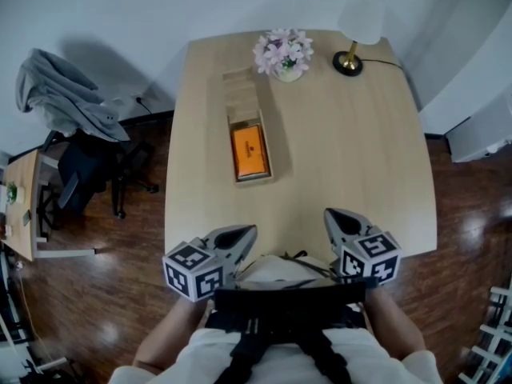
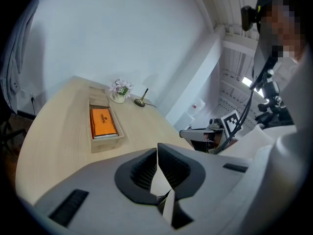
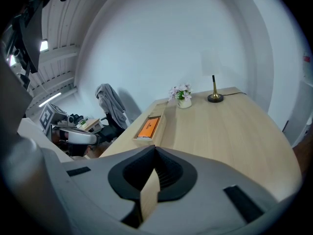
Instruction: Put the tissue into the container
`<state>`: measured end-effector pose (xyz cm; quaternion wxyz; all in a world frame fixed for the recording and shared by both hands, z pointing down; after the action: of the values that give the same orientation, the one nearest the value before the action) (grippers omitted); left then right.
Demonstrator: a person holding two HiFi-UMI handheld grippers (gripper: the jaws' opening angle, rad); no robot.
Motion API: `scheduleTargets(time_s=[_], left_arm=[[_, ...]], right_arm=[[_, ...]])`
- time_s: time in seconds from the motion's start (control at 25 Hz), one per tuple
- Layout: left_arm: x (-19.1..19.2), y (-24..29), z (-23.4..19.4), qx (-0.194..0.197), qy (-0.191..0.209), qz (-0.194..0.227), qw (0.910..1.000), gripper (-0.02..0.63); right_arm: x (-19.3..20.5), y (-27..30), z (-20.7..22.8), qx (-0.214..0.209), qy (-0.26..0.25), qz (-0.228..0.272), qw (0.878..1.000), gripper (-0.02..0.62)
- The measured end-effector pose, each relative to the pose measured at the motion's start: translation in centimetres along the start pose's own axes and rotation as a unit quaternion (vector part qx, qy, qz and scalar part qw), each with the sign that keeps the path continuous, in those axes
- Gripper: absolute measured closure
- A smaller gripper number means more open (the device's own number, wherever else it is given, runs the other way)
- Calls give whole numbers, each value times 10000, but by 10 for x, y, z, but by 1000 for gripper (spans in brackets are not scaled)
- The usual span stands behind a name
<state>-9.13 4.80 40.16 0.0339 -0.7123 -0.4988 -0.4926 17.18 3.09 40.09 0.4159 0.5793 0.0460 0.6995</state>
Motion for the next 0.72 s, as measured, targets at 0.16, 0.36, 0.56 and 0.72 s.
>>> scheduleTargets(time_s=[0.16,0.36,0.56,0.72], left_arm=[[1,2,0,35,8,-25,10000,606],[0,5,0,45,32,-45,10000,606],[-1,3,-1,39,42,-39,10000,606],[-3,3,-1,21,32,-49,10000,606]], right_arm=[[1,-1,1,16,-7,-5,10000,595],[2,1,2,20,-22,-23,10000,595],[-1,3,0,-1,-65,-42,10000,595],[-3,4,-1,-9,-103,-62,9999,595]])
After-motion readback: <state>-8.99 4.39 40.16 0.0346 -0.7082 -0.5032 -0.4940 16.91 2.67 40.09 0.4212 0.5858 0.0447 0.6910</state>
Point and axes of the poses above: the fingertips, and each gripper's own axes: y forward along the fingers, z to its right, x out of its underside, the point moved 9 cm from there along -y, backward along the fingers, and after that the axes turned 3 degrees about z, right-handed, at the moved point
